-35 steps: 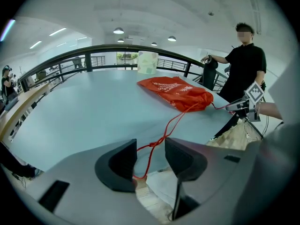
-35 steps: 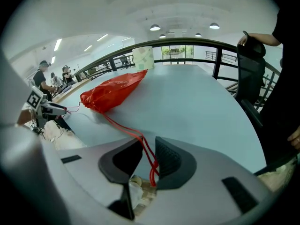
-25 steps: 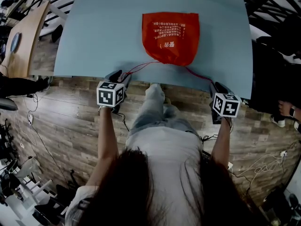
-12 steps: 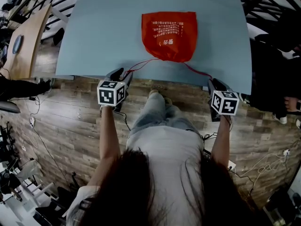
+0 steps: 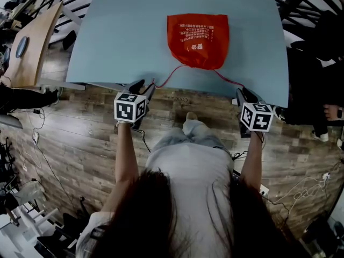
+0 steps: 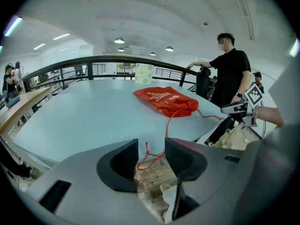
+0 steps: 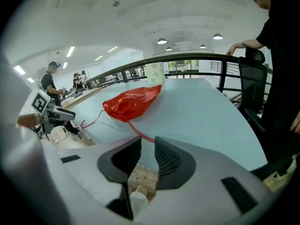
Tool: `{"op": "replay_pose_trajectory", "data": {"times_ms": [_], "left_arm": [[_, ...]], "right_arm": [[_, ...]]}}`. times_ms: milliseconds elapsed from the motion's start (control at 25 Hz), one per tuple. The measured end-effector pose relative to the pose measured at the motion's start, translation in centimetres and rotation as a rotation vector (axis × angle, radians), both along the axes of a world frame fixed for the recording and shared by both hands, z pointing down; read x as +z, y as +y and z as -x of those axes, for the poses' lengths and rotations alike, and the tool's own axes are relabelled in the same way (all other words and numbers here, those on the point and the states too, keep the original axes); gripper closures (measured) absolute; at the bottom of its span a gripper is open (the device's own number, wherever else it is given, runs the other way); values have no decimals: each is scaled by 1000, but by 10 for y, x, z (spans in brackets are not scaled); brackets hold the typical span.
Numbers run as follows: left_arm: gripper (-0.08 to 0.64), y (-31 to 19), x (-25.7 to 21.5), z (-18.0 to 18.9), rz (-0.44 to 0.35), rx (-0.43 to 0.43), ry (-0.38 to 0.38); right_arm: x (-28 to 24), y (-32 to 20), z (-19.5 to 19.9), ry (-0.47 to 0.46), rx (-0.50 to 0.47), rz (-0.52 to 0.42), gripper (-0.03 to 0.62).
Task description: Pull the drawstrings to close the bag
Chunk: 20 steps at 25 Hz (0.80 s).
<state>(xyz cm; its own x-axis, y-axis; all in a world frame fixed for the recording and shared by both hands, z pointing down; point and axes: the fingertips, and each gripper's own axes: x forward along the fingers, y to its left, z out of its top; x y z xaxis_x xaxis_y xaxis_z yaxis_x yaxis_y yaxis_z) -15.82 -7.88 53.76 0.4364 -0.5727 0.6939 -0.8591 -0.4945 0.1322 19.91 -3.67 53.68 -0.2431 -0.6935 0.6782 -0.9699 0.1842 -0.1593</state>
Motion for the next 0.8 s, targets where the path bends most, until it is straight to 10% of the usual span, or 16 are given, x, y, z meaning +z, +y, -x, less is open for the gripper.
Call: {"op": "replay_pose_trajectory", "data": {"times_ms": [800], "left_arm": [[408, 5, -62, -23, -151, 94, 33]], "right_arm": [[-56, 5, 63, 17, -24, -163, 512]]}}
